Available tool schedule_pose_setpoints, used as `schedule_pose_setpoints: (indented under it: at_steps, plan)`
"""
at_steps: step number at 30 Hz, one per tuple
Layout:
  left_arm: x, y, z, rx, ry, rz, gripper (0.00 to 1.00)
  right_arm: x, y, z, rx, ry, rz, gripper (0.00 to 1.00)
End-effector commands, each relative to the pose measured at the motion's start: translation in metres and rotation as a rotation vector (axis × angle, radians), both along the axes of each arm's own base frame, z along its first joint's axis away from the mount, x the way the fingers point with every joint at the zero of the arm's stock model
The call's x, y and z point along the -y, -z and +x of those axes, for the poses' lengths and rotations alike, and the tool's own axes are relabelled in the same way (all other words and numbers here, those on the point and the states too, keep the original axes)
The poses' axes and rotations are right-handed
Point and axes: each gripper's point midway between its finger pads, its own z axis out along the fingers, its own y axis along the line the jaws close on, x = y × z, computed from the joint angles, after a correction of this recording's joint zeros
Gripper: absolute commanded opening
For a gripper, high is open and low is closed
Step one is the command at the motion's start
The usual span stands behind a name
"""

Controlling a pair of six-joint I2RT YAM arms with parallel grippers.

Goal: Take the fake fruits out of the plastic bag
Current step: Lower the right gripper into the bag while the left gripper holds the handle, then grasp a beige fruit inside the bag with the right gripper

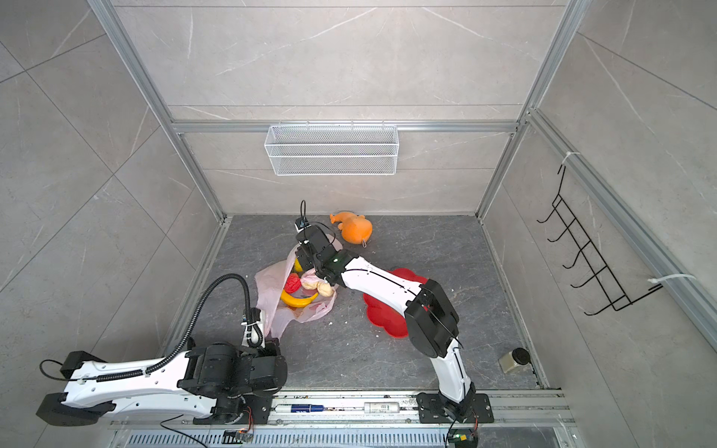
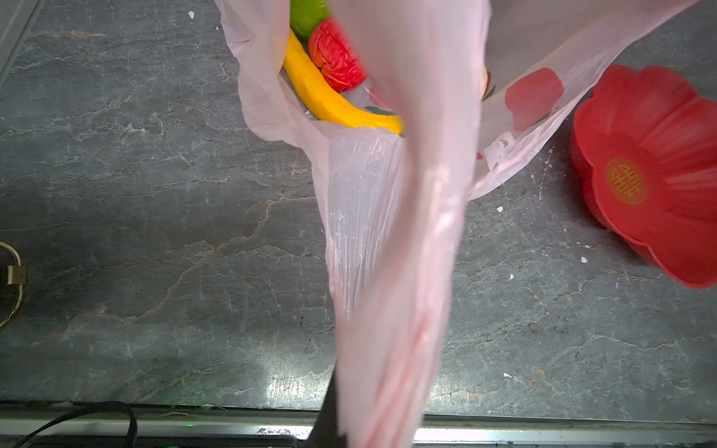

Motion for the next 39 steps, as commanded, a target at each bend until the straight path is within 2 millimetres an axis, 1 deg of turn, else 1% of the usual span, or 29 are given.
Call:
schedule_pose_setpoints:
  at_steps: [1,5,10,14,18,19,21,22,23,25,28,31,34,36,39]
  plan:
    - [-0.004,-0.027,0.009,0.078,-0.030,-0.032,0.00,0.012,-0.033,-0.027,-0.037,-0.053,0.058,0.39]
    - [-0.006,-0.038,0.012,0.113,-0.016,-0.038,0.00,0.029,-0.042,-0.056,-0.077,-0.078,0.063,0.42]
    - [-0.016,-0.034,0.011,0.108,-0.012,-0.028,0.00,0.049,-0.051,-0.098,-0.130,-0.111,0.049,0.44]
    - [-0.018,-0.028,0.008,0.087,0.006,-0.016,0.00,0.049,-0.053,-0.131,-0.169,-0.155,0.029,0.44]
    - [-0.017,-0.023,0.005,0.059,0.022,0.001,0.00,0.040,-0.049,-0.161,-0.209,-0.181,0.043,0.43]
    - [-0.016,-0.022,0.004,0.055,0.022,0.000,0.00,0.039,-0.046,-0.166,-0.228,-0.176,0.051,0.41]
    - [-0.016,-0.020,0.003,0.047,0.020,0.001,0.00,0.034,-0.030,-0.174,-0.285,-0.167,0.057,0.37]
    - [-0.016,-0.019,0.003,0.044,0.017,0.000,0.00,0.032,-0.021,-0.178,-0.304,-0.161,0.058,0.35]
    - [-0.015,-0.017,0.003,0.040,0.015,-0.001,0.00,0.029,-0.007,-0.179,-0.330,-0.144,0.062,0.32]
    - [-0.014,-0.014,0.002,0.032,0.017,-0.004,0.00,0.024,0.014,-0.180,-0.368,-0.123,0.074,0.29]
    - [-0.012,-0.007,-0.001,0.007,0.025,-0.005,0.00,0.016,0.043,-0.172,-0.390,-0.065,0.094,0.25]
    - [-0.011,0.002,-0.007,-0.037,0.037,0.000,0.00,0.009,0.057,-0.160,-0.376,-0.014,0.110,0.22]
    - [-0.010,0.007,-0.012,-0.070,0.048,0.007,0.00,-0.001,0.064,-0.153,-0.370,-0.005,0.112,0.22]
    - [-0.009,0.005,-0.013,-0.079,0.060,0.005,0.00,-0.007,0.074,-0.152,-0.386,-0.012,0.090,0.22]
    - [-0.007,0.001,-0.014,-0.084,0.077,0.003,0.00,-0.012,0.092,-0.150,-0.408,-0.007,0.069,0.22]
